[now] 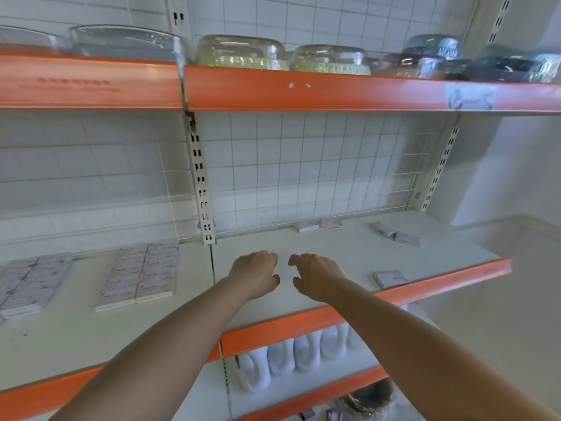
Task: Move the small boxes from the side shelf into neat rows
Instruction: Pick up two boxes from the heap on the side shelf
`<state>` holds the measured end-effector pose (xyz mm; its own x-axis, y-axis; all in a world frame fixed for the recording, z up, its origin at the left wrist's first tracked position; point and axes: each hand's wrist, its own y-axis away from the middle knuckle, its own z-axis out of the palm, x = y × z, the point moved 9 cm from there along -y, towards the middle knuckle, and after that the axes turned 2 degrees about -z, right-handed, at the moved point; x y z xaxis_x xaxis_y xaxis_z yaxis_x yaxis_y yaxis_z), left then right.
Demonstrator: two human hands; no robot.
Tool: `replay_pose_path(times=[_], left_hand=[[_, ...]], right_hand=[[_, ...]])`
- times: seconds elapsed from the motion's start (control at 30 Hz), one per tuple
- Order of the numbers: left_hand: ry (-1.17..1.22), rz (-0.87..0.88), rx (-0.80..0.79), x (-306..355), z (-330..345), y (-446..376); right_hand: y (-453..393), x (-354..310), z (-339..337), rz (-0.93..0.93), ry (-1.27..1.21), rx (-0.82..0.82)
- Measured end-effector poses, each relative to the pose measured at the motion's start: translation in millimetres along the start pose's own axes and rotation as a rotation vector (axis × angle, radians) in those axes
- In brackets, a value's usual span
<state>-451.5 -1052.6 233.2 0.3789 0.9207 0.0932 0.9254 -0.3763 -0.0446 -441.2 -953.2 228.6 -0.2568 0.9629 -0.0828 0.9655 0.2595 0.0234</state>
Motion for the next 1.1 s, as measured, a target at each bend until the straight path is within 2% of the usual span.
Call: replay_pose_path(times=[0.23,0.53,1.1], left_hand=[[-0.017,0.017,-0.009,46.4,6.4,-25.9],[0.001,0.137,-0.018,101.5,16.3,-79.4],[-0.028,0.285,-0.049,159.1,31.3,-164.5]], right_hand=[[9.3,54.6,2.2,0.047,0.011,-0.012],[10.0,124.6,-1.9,0.175,0.012,0.002],[-6.0,216.2,-7.5,0.363,-0.005,0.041]])
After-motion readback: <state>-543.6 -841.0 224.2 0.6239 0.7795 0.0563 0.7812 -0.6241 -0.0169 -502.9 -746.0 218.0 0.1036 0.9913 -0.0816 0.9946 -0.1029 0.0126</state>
